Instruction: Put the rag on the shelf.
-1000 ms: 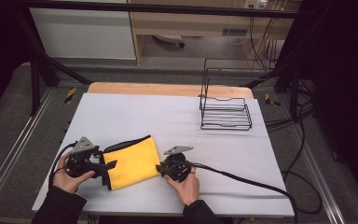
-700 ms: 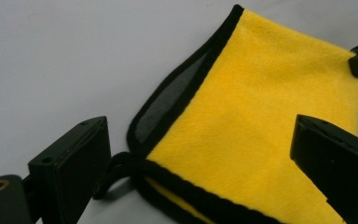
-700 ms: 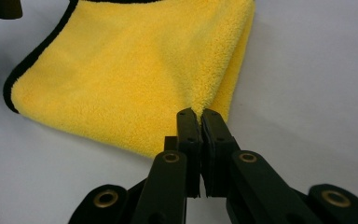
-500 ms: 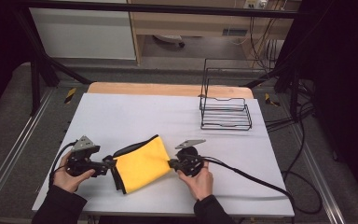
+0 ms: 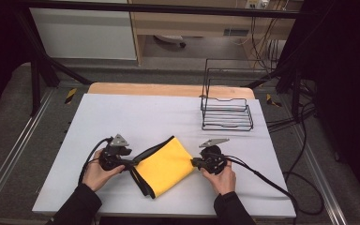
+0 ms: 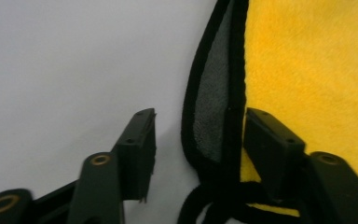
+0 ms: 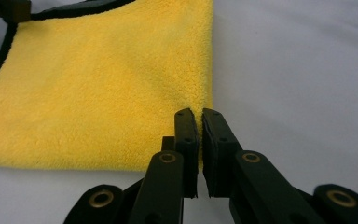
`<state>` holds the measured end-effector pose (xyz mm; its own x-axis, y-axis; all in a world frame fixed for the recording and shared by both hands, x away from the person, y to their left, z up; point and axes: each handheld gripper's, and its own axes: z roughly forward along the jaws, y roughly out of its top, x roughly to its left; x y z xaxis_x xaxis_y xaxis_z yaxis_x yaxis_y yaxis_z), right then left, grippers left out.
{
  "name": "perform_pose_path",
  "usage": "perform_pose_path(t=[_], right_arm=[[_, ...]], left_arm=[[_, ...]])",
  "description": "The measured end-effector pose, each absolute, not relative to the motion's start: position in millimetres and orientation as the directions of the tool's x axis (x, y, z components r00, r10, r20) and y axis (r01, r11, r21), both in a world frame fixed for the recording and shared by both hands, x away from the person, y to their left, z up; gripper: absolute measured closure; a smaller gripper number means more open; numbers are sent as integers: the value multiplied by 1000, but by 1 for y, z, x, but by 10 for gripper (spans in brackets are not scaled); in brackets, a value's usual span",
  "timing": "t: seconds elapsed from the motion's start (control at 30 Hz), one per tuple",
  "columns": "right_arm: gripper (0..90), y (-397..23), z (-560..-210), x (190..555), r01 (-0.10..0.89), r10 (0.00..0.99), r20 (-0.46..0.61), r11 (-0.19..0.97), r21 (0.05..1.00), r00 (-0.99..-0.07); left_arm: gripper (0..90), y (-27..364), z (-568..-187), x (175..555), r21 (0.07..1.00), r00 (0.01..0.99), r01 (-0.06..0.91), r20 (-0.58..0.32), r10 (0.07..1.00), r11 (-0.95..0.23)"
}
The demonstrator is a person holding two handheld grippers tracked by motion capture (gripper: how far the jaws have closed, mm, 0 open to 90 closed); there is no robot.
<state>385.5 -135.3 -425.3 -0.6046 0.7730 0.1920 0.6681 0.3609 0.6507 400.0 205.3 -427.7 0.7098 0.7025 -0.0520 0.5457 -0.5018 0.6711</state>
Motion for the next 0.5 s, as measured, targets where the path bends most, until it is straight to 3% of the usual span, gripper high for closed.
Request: perform_pose_path(t=[0.2,0.5], right_arm=[[871,-137,-428,399,657,785,176,347,669,-594],[872,-129,-429,432,605,782,121,363,709,-611]], left_arm=[[601,204,-433,399,647,715,589,-140,685,-483],[673,199,-434,382,646,720,592,-156,677,-481]])
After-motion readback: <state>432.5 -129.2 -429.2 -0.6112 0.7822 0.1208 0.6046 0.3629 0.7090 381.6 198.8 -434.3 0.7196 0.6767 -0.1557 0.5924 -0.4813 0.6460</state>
